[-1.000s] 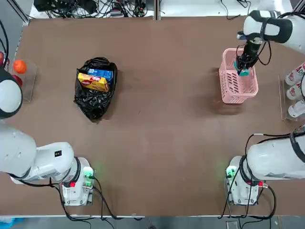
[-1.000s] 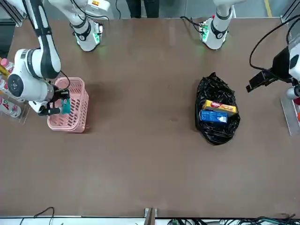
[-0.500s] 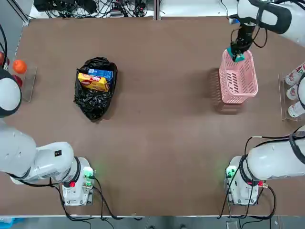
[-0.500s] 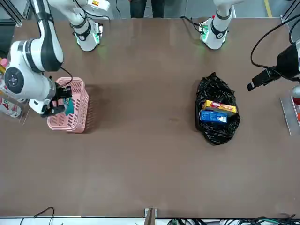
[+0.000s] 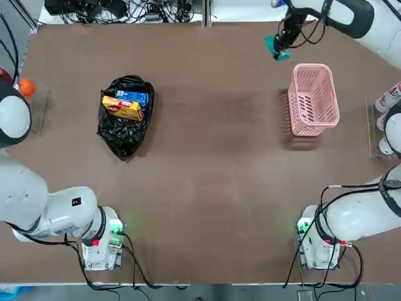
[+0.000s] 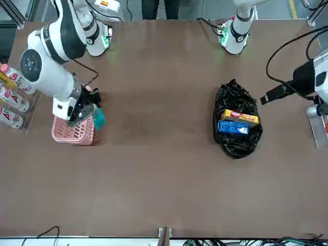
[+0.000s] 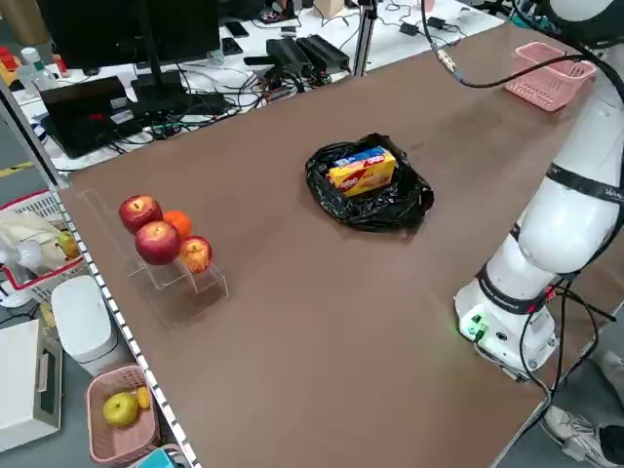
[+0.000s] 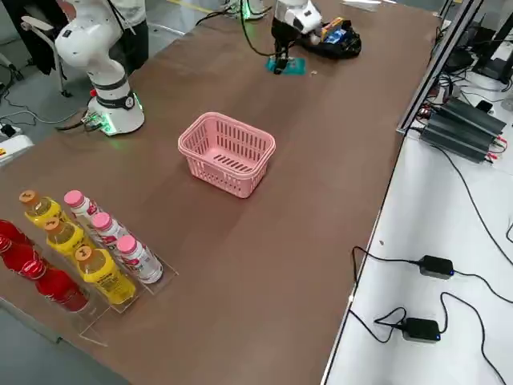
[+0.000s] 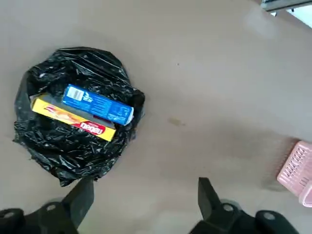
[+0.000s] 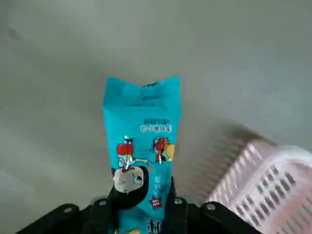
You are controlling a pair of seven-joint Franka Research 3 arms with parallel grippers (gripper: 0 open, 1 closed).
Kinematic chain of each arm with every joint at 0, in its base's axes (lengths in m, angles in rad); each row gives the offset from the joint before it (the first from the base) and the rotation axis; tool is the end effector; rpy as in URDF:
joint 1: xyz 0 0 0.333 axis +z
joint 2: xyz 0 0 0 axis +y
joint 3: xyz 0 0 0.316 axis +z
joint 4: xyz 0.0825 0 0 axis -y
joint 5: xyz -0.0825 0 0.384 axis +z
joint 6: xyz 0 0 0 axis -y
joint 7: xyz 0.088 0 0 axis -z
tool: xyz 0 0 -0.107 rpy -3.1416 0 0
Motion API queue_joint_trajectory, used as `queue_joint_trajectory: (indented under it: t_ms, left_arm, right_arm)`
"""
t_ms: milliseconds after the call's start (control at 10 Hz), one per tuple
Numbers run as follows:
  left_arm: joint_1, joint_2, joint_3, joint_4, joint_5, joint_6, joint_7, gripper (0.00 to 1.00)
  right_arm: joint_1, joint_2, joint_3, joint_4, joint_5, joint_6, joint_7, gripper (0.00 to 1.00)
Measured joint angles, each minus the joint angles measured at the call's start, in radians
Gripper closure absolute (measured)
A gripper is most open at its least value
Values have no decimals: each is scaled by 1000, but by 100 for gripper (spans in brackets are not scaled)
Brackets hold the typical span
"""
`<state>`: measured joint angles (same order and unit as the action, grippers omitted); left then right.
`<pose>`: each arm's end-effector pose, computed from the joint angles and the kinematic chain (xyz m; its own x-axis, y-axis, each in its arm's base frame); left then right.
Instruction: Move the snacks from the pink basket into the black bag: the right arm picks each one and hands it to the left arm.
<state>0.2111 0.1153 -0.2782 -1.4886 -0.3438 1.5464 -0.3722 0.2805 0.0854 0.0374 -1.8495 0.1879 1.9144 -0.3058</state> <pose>0.5825 -0.0664 0.6053 0.9463 0.2679 -0.1811 0.3146 -0.8927 0.3227 0.5504 0.1945 0.4736 0.8492 0.5274 0.0285 0.5235 -0.8334 -0.1773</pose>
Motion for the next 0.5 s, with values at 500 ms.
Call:
queue_joint_trajectory:
  t_ms: [500]
  left_arm:
    - [-13,26,-62,-3,-86,-1,44,19]
  right_arm:
    - [202,18,2,38,74,252,-140,64]
